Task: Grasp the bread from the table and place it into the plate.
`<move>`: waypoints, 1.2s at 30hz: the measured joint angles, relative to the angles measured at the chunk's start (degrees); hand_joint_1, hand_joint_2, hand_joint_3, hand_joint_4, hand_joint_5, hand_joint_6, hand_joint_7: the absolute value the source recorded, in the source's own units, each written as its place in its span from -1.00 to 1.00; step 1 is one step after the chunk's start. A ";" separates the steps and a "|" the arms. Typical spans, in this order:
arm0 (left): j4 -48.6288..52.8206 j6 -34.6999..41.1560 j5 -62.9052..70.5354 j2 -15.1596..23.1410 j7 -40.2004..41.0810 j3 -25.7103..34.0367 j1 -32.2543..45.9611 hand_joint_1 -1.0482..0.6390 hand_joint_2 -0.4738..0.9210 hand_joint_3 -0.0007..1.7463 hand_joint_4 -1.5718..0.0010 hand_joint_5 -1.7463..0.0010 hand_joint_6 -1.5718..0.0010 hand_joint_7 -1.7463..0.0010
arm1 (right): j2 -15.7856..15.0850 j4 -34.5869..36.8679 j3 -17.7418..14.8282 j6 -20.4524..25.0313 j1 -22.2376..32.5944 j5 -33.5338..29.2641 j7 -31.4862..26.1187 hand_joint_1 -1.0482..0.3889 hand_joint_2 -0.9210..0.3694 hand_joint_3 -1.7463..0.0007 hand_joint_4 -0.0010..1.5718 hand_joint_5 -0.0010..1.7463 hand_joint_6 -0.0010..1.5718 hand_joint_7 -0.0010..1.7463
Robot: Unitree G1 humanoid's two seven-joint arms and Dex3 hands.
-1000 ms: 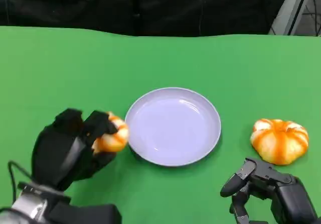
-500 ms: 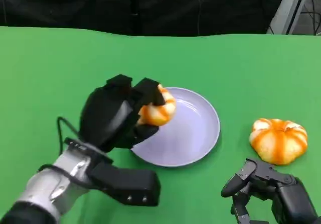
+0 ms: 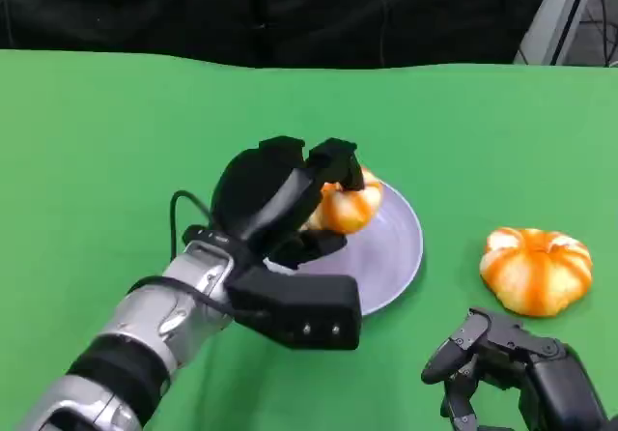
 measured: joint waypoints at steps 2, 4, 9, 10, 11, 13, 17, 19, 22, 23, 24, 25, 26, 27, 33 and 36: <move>-0.34 2.71 0.02 -0.12 -4.35 -0.49 -0.12 -0.45 0.99 -0.72 0.91 0.18 0.73 0.82 | 0.00 -0.03 0.04 0.00 0.05 -0.05 -0.03 0.52 -0.18 -0.49 -0.06 0.82 0.00 0.51; -1.77 6.40 0.43 -0.05 -8.38 -1.44 -0.11 -0.59 1.00 -0.62 0.98 0.51 0.83 0.88 | 0.05 -0.29 0.11 0.01 0.22 -0.05 -0.12 0.52 -0.18 -0.49 -0.06 0.83 0.00 0.51; -5.58 13.70 2.54 0.56 -16.39 -4.36 0.15 -0.73 1.00 -0.47 1.00 0.79 0.90 0.92 | 0.05 -0.93 0.50 0.01 0.33 -0.05 -0.21 0.52 -0.17 -0.50 -0.06 0.83 0.00 0.51; -6.18 14.41 2.56 0.62 -17.44 -4.66 0.32 -0.75 1.00 -0.44 1.00 0.83 0.91 0.93 | 0.05 -0.93 0.51 0.01 0.35 -0.06 -0.21 0.52 -0.18 -0.50 -0.06 0.83 0.00 0.51; -6.66 14.90 2.55 0.69 -18.30 -4.90 0.47 -0.77 1.00 -0.41 1.00 0.89 0.93 0.94 | 0.04 -0.93 0.51 0.01 0.36 -0.06 -0.22 0.52 -0.18 -0.50 -0.06 0.84 0.00 0.51; -7.42 15.85 2.50 0.88 -20.45 -5.30 0.57 -0.82 1.00 -0.37 1.00 0.97 0.95 0.96 | 0.04 -0.98 0.51 0.02 0.37 -0.03 -0.21 0.52 -0.18 -0.50 -0.06 0.85 0.00 0.51; -9.29 16.66 1.93 1.60 -24.38 -5.46 1.04 -0.86 1.00 -0.32 0.99 0.99 0.95 0.96 | 0.03 -1.10 0.50 0.08 0.39 0.15 -0.16 0.51 -0.18 -0.49 -0.07 0.85 0.00 0.51; -10.32 16.78 1.40 2.20 -25.47 -5.43 1.57 -0.85 1.00 -0.31 1.00 1.00 0.96 0.96 | 0.02 -1.19 0.50 0.18 0.40 0.11 -0.19 0.51 -0.17 -0.49 -0.07 0.84 0.00 0.51; -12.88 17.08 0.40 3.41 -26.89 -5.03 2.24 -0.83 1.00 -0.32 0.98 0.99 0.95 0.96 | 0.02 -1.22 0.50 0.18 0.38 0.02 -0.22 0.52 -0.17 -0.49 -0.07 0.83 0.00 0.51; -14.05 17.01 -0.03 3.97 -27.07 -4.63 2.59 -0.82 1.00 -0.32 0.98 0.99 0.95 0.96 | 0.02 -1.23 0.51 0.18 0.37 0.00 -0.23 0.52 -0.17 -0.50 -0.07 0.83 0.00 0.51; -15.10 16.93 -0.19 4.55 -27.10 -4.28 2.99 -0.81 1.00 -0.33 0.97 0.98 0.94 0.96 | 0.02 -1.23 0.51 0.18 0.36 -0.02 -0.24 0.52 -0.17 -0.50 -0.07 0.83 0.00 0.51; -16.06 16.70 -0.54 5.15 -27.12 -3.85 3.47 -0.79 1.00 -0.34 0.96 0.98 0.93 0.95 | 0.02 -1.24 0.52 0.18 0.35 -0.05 -0.25 0.52 -0.17 -0.50 -0.07 0.84 0.00 0.51; -17.46 15.96 -1.30 6.05 -27.05 -3.14 4.44 -0.78 1.00 -0.35 0.95 0.97 0.92 0.95 | 0.02 -1.27 0.57 0.19 0.30 -0.11 -0.26 0.52 -0.17 -0.50 -0.07 0.84 0.00 0.52; -19.09 14.94 -1.92 7.04 -26.81 -2.30 5.63 -0.77 1.00 -0.36 0.95 0.97 0.91 0.95 | 0.02 -1.30 0.57 0.21 0.30 -0.15 -0.28 0.52 -0.17 -0.51 -0.07 0.85 0.00 0.52; -26.54 11.58 -5.29 12.33 -26.42 2.31 13.41 -0.67 1.00 -0.46 0.90 0.94 0.93 0.97 | -0.03 -1.34 0.87 0.18 0.11 -0.69 -0.35 0.53 -0.16 -0.51 -0.07 0.85 -0.01 0.52; -30.15 7.82 -9.93 14.49 -26.31 5.72 18.76 -0.63 1.00 -0.51 0.87 0.91 0.94 0.97 | -0.03 -1.36 0.99 0.25 -0.03 -0.79 -0.30 0.54 -0.16 -0.52 -0.07 0.86 -0.02 0.52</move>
